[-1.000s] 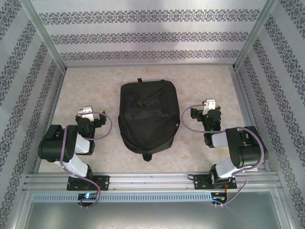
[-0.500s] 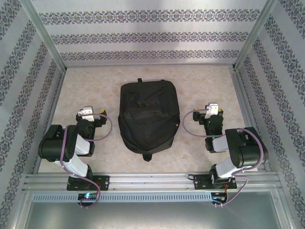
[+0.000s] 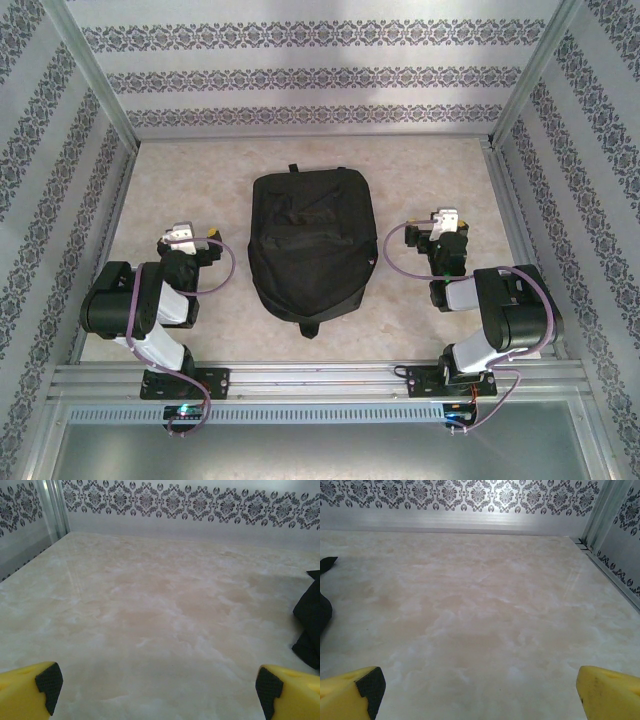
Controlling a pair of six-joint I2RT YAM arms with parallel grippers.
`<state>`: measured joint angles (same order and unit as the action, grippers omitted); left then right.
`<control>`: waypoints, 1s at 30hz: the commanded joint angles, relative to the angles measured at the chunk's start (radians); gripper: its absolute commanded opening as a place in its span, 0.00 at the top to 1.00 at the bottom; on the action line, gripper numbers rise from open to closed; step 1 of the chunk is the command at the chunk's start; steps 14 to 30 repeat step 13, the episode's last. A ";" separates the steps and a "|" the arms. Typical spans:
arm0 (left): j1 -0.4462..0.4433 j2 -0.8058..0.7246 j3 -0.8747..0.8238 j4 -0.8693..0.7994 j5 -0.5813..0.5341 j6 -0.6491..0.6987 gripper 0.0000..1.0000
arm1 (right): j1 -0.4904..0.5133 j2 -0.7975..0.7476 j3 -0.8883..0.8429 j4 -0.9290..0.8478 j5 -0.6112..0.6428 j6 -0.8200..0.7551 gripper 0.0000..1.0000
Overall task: Pack the student bag
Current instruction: Reset both arms
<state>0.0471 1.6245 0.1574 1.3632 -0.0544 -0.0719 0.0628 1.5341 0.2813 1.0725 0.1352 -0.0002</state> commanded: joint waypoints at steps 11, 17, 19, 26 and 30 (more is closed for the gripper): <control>-0.002 0.004 0.009 0.035 0.008 -0.008 0.00 | 0.000 -0.006 0.019 -0.011 -0.025 0.000 0.02; -0.001 0.008 -0.011 0.063 -0.012 -0.020 0.00 | 0.000 -0.007 0.019 -0.011 -0.025 0.000 0.02; -0.001 0.008 -0.011 0.063 -0.012 -0.020 0.00 | 0.000 -0.007 0.019 -0.011 -0.025 0.000 0.02; -0.001 0.008 -0.011 0.063 -0.012 -0.020 0.00 | 0.000 -0.007 0.019 -0.011 -0.025 0.000 0.02; -0.001 0.008 -0.011 0.063 -0.012 -0.020 0.00 | 0.000 -0.007 0.019 -0.011 -0.025 0.000 0.02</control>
